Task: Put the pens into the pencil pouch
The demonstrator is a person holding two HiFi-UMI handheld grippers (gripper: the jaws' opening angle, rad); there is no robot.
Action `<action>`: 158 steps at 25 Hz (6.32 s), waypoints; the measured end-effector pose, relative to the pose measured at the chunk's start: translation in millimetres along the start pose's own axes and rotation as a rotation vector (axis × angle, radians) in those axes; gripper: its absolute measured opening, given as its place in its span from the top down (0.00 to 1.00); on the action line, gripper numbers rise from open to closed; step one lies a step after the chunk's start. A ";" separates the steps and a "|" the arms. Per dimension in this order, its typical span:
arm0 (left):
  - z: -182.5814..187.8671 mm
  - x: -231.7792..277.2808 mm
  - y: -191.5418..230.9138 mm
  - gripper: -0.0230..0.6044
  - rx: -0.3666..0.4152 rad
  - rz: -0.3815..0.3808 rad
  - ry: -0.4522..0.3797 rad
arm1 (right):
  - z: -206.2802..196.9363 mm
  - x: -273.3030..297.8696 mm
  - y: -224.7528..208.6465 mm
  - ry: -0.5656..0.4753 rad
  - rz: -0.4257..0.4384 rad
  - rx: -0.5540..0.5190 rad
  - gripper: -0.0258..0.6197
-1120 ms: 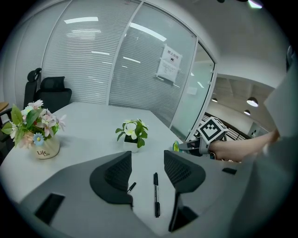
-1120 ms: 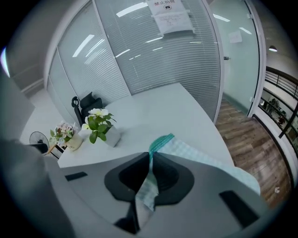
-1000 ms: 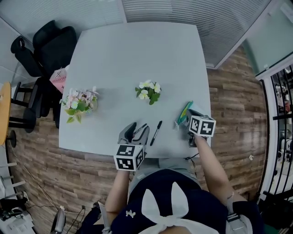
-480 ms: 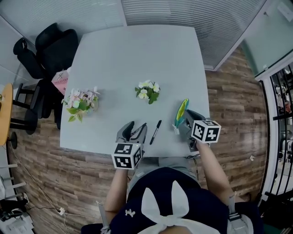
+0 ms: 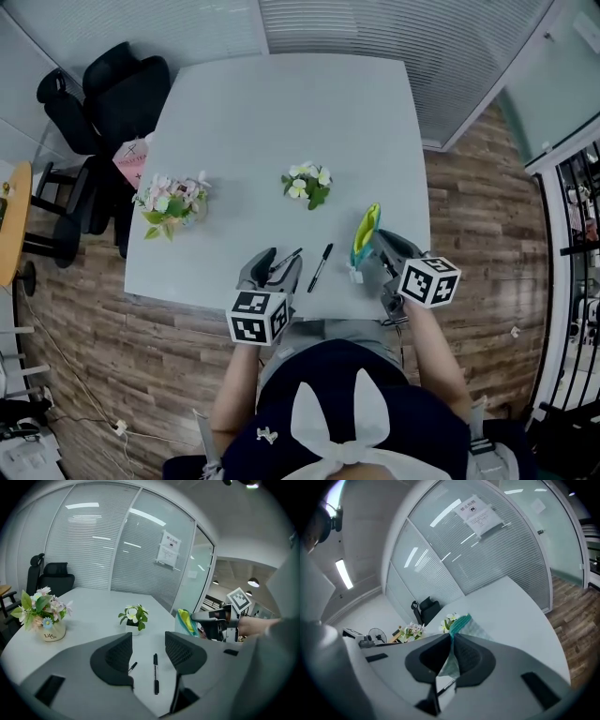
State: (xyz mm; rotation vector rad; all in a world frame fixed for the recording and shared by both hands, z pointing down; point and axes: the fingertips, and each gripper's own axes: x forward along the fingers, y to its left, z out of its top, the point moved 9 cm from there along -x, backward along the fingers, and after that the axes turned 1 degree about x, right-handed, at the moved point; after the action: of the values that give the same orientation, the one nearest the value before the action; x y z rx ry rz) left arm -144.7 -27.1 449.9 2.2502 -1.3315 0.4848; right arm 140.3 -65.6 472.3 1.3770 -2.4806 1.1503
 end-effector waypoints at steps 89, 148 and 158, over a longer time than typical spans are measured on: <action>-74.2 33.5 64.3 0.86 0.173 -0.005 0.272 | -17.3 8.6 8.8 0.089 0.095 0.008 0.90; 85.3 -9.5 -38.4 0.87 0.240 -0.193 -0.181 | -23.2 1.6 1.3 0.073 0.101 0.014 0.90; 96.8 -9.6 -60.5 0.87 0.257 -0.279 -0.213 | -22.9 -1.9 3.5 0.066 0.093 0.019 0.90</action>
State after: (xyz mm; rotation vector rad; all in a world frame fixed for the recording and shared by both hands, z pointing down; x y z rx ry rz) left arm -90.1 -50.0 351.8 2.7138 -1.0747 0.3400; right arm 132.6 -48.4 485.9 1.2183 -2.5180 1.2196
